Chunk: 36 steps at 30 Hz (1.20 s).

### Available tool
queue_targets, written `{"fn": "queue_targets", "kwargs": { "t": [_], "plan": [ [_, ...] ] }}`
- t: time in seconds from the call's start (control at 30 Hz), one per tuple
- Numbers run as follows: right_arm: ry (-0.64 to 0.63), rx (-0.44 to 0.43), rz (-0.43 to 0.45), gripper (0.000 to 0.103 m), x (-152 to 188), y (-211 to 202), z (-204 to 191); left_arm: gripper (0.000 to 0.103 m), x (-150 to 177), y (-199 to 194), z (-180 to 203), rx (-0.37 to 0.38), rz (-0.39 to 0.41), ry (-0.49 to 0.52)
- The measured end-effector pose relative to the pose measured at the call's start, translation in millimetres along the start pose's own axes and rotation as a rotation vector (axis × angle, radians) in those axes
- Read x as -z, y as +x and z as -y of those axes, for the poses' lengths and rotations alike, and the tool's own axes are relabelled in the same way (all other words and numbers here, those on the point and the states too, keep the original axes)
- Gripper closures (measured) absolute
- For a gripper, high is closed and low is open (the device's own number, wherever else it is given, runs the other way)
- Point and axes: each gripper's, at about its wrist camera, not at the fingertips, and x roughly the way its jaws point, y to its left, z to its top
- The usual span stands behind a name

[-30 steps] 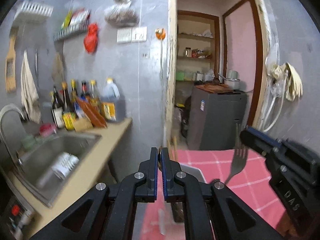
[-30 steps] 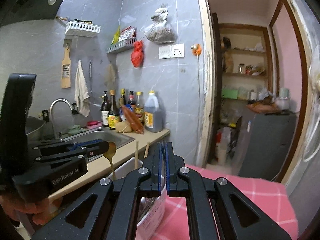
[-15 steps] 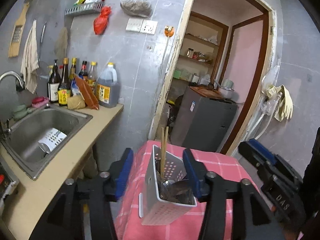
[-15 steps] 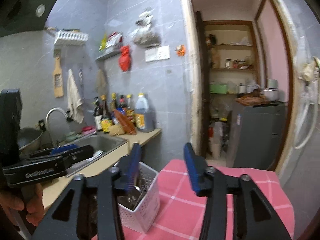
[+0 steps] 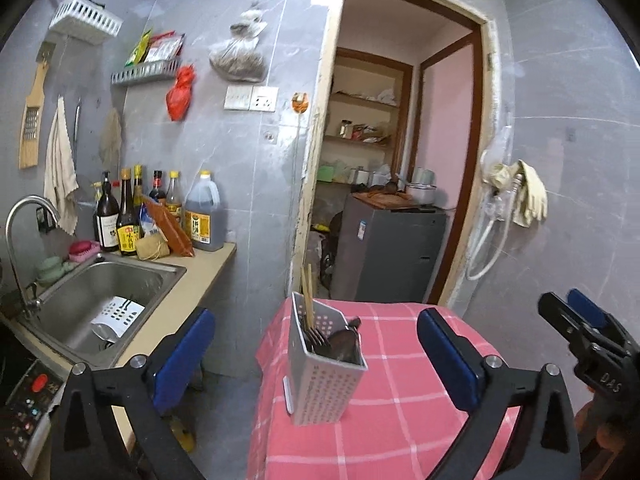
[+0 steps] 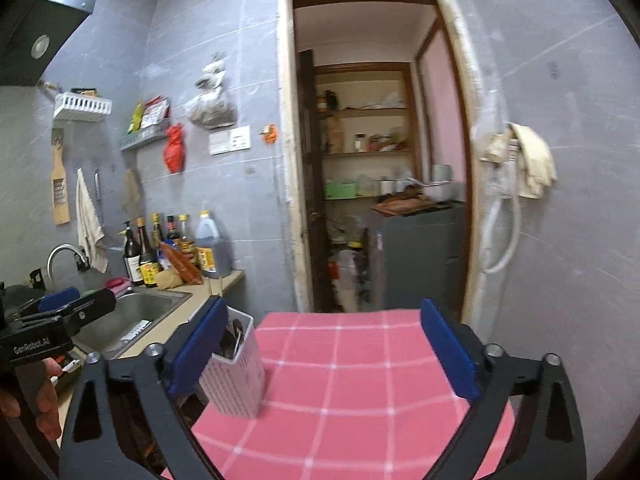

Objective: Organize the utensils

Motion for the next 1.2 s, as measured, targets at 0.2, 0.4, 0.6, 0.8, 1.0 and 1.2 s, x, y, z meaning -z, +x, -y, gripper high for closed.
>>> {"fn": "queue_targets", "kwargs": {
  "t": [0.2, 0.4, 0.6, 0.8, 1.0, 1.2],
  "plan": [
    [0.020, 0.081, -0.002, 0.002, 18, -65, 7, 0.001, 25, -45, 1, 0.056, -0.010, 0.044],
    [0.011, 0.104, -0.014, 0.001, 37, -115, 9, 0.001, 45, -81, 0, 0.079, -0.015, 0.055],
    [0.026, 0.121, -0.043, 0.001, 55, -139, 15, 0.001, 67, -103, -1, 0.079, -0.026, 0.084],
    [0.039, 0.129, -0.055, 0.001, 62, -140, 17, 0.001, 77, -108, -3, 0.086, -0.046, 0.083],
    [0.033, 0.121, -0.066, 0.001, 64, -139, 15, 0.001, 79, -108, -6, 0.083, -0.045, 0.077],
    [0.035, 0.115, -0.071, 0.001, 63, -135, 11, 0.001, 79, -107, -11, 0.073, -0.052, 0.064]
  ]
}}
